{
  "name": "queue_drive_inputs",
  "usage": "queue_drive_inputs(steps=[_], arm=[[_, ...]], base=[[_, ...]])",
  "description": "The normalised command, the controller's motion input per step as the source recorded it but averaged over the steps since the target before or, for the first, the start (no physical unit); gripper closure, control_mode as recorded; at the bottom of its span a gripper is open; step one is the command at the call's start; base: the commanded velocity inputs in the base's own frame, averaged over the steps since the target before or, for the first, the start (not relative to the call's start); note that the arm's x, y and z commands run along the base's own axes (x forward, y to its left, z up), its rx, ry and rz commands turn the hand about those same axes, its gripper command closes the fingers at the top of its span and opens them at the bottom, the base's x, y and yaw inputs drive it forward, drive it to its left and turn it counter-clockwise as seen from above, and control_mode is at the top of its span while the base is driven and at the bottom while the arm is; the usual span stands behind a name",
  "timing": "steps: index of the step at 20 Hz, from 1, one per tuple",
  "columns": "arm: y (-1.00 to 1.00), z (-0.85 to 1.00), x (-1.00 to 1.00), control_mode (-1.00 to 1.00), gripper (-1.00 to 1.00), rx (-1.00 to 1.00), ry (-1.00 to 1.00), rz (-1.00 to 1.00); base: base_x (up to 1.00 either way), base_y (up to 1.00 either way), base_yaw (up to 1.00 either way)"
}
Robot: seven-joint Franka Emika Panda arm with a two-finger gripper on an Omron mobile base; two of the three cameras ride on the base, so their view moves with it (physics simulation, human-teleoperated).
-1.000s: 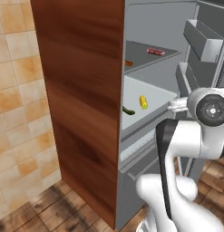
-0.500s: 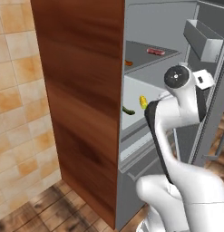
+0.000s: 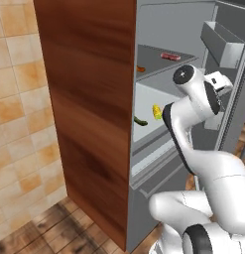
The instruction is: Gather the corn and squash from the fridge and place them on a tray on the dining counter. Then gather the chicken drumstick and steak from the fridge and place them on the other tray.
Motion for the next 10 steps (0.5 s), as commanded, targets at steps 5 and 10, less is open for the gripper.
queue_drive_inputs(steps=[5,10], arm=[[-0.97,-0.23,0.32,-1.0,-1.0,0.0,0.08,0.0],[-1.0,-0.23,0.27,-1.0,-1.0,0.0,0.03,0.01]], base=[[0.0,0.0,0.0],[0.0,0.0,0.0]])
